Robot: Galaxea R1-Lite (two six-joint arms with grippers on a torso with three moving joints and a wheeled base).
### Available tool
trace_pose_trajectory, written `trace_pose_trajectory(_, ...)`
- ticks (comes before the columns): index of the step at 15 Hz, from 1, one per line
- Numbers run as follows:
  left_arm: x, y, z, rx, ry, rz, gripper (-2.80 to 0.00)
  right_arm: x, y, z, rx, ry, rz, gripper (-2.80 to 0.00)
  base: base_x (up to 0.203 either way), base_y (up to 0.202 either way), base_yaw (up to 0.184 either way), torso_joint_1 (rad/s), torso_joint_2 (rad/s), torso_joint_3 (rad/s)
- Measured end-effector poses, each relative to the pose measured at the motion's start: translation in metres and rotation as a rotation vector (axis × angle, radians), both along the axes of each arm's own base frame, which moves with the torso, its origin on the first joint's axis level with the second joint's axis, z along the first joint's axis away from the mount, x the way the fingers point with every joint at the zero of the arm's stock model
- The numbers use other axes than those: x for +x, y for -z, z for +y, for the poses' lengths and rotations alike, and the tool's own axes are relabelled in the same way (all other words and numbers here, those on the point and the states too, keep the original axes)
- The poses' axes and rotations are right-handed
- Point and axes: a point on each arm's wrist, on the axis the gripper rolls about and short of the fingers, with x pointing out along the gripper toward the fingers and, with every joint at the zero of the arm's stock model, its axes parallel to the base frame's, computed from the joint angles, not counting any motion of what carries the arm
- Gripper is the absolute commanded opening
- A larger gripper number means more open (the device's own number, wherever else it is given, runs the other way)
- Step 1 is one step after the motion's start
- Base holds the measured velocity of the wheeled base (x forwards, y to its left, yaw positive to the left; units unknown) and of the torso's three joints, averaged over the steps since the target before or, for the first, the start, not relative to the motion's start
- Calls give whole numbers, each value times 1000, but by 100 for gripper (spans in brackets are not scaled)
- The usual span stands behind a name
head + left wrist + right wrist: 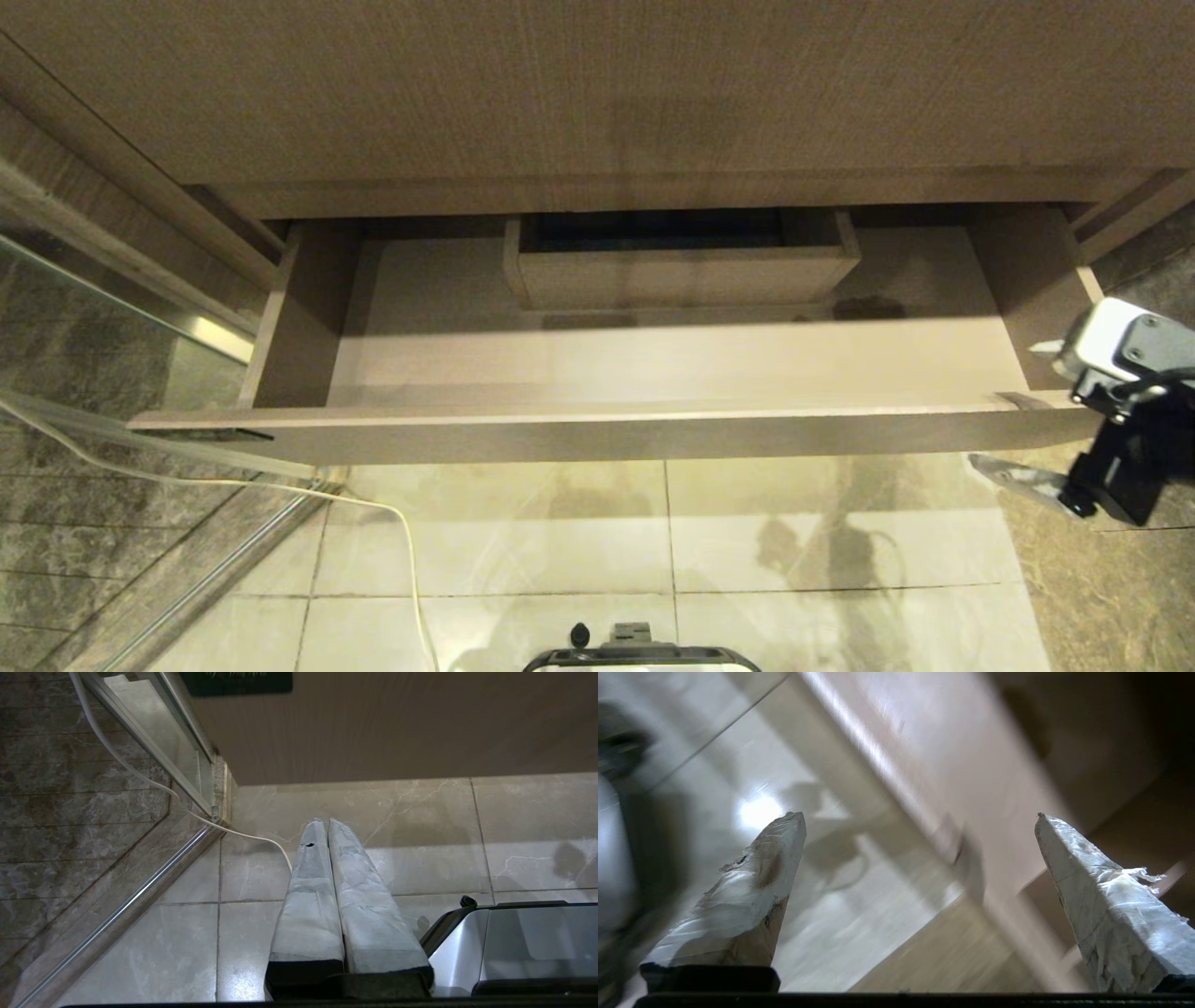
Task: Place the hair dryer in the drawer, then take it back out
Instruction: Pull open the drawer
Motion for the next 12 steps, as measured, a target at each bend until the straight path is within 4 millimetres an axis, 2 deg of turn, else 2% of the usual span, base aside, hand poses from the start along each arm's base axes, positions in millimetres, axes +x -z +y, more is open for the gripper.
trace_pose_trajectory(1,0,0,0,0,0,0,-280,-18,5,-5,35,32,46,0,0,0,0,0,0,0)
trace_pose_trajectory(2,0,0,0,0,0,0,-280,-35,9,-9,74,69,84,-280,0,0,0,0,0,0)
trace_pose_trajectory(4,0,0,0,0,0,0,-280,-67,17,-14,129,137,144,-280,0,0,0,0,0,0)
trace_pose_trajectory(6,0,0,0,0,0,0,-280,-87,19,-17,160,176,152,-280,0,0,0,0,0,0)
trace_pose_trajectory(12,0,0,0,0,0,0,-280,-106,12,-18,244,204,66,-280,0,0,0,0,0,0)
